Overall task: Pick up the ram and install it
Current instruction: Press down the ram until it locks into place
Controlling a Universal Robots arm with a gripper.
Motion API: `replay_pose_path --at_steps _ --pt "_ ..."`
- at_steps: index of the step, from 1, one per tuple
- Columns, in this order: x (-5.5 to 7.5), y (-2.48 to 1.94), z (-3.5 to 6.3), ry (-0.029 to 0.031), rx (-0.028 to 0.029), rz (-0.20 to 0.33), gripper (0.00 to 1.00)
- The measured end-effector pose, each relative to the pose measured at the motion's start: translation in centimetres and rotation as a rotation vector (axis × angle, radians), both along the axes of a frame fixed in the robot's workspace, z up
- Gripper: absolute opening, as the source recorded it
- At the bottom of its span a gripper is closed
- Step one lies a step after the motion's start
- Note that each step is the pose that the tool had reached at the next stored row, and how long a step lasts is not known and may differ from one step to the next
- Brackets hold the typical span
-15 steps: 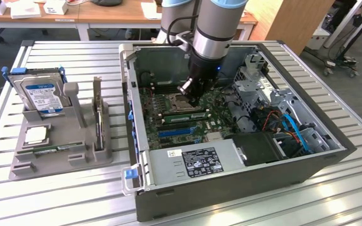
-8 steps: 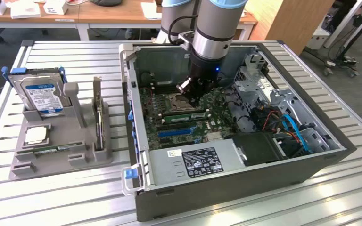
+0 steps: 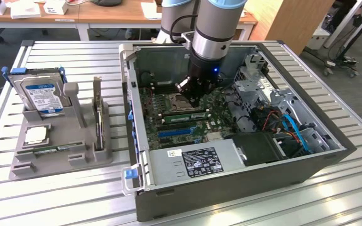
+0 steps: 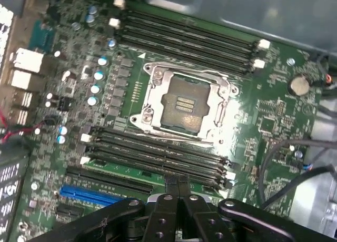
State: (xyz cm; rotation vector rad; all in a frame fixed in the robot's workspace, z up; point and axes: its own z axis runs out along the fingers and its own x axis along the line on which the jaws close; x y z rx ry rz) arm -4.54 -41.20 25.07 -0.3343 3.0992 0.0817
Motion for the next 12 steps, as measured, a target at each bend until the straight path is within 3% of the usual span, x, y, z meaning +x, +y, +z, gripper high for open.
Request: replay_pose_path --at_steps 4,12 --pt "-0.03 0.01 -0.04 0.0000 0.0000 -0.052 0.10" --pt "-0.07 0.06 -0.03 -0.0018 -0.0014 -0.055 0.10"
